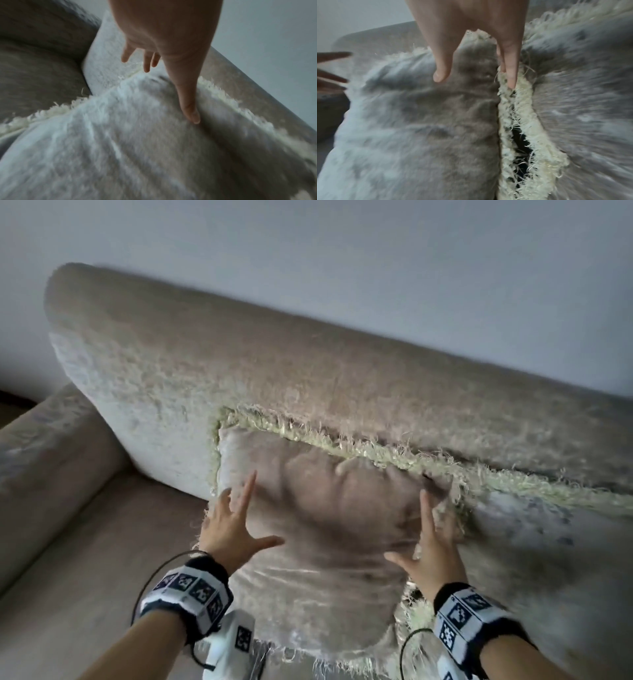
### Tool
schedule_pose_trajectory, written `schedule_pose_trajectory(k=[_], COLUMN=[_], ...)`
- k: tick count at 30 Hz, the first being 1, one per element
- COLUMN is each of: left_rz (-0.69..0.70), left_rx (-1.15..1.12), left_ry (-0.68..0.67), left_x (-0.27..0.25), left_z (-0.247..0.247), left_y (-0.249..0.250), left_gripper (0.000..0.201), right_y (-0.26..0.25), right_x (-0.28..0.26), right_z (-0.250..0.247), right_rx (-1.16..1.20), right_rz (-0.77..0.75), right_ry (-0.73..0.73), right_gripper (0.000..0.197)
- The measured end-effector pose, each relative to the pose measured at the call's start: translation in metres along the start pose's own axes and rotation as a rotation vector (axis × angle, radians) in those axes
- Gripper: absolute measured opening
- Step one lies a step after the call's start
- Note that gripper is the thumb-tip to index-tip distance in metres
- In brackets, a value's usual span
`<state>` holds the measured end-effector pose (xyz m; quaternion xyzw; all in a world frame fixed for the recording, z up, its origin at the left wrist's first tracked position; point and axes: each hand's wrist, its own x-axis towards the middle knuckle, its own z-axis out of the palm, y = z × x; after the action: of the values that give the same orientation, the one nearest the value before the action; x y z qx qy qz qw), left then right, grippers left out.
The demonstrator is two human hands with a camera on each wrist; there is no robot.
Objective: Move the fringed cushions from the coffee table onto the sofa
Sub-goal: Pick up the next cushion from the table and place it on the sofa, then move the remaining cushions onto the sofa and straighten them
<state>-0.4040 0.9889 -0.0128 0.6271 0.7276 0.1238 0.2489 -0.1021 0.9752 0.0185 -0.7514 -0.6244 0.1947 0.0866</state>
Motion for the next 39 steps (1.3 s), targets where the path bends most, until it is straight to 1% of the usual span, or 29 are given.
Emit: schedule_pose_trajectory(k=[2,3,4,6,7,8,10,11,12,13,15,17,20,23,26,29,32,36,39], left_rz=[0.016,-0.003,-0.021,-0.041,-0.037,-0.013,0.044,0.038,0.012,-0.035,-0.127,-0.196,-0.302,-0.437,-0.570,-0.725,-0.884,-1.113,-1.252], left_rx=[0.127,0.151,0.149,0.095,0.051,0.002,-0.048,-0.056,-0.065,-0.083,-0.125,-0.158,-0.191,-0.175,-0.190,-0.191,-0.185,-0.166,-0.202], left_ry=[-0.103,-0.129,-0.133,-0.105,-0.057,0.042,0.325,0.433,0.498,0.527,0.574,0.628,0.643,0.691,0.756,0.808,0.885,1.021,1.075], left_x=[0.000,0.000,0.000,-0.001,-0.003,-0.005,-0.011,-0.015,-0.021,-0.028,-0.044,-0.065,-0.106,-0.160,-0.226,-0.303,-0.388,-0.504,-0.586], left_z=[0.016,0.024,0.031,0.035,0.032,0.028,0.017,0.010,0.002,-0.005,-0.022,-0.040,-0.063,-0.078,-0.088,-0.090,-0.087,-0.071,-0.050], left_y=[0.011,0.013,0.014,0.012,0.011,0.009,0.005,0.002,0.000,-0.001,-0.003,-0.006,-0.014,-0.032,-0.058,-0.093,-0.130,-0.176,-0.208], left_gripper=[0.115,0.113,0.112,0.105,0.096,0.078,0.034,0.021,0.015,0.012,0.010,0.008,0.010,0.014,0.017,0.016,0.014,0.016,0.017], right_y=[-0.013,-0.019,-0.024,-0.034,-0.038,-0.043,-0.051,-0.056,-0.061,-0.068,-0.084,-0.105,-0.140,-0.174,-0.209,-0.243,-0.277,-0.316,-0.331], right_x=[-0.006,-0.006,-0.005,0.000,0.003,0.004,0.005,0.004,0.003,0.001,-0.003,-0.011,-0.032,-0.065,-0.111,-0.169,-0.241,-0.354,-0.444], right_z=[0.009,0.015,0.019,0.024,0.025,0.024,0.018,0.014,0.010,0.005,-0.003,-0.010,-0.010,0.004,0.026,0.056,0.093,0.150,0.188], right_rx=[-0.029,-0.058,-0.096,-0.184,-0.223,-0.264,-0.346,-0.377,-0.407,-0.442,-0.513,-0.545,-0.542,-0.474,-0.541,-0.549,-0.514,-0.476,-0.522], right_rz=[-0.053,-0.059,-0.050,-0.010,0.016,0.037,0.051,0.047,0.036,0.013,-0.072,-0.191,-0.361,-0.539,-0.705,-0.875,-1.040,-1.300,-1.471], right_ry=[-0.044,-0.086,-0.117,-0.129,-0.121,-0.111,-0.071,-0.043,-0.022,-0.016,-0.041,-0.085,-0.115,-0.165,-0.199,-0.248,-0.311,-0.416,-0.499], right_gripper=[0.116,0.112,0.108,0.100,0.096,0.092,0.080,0.071,0.061,0.050,0.031,0.024,0.020,0.012,0.019,0.019,0.019,0.019,0.021])
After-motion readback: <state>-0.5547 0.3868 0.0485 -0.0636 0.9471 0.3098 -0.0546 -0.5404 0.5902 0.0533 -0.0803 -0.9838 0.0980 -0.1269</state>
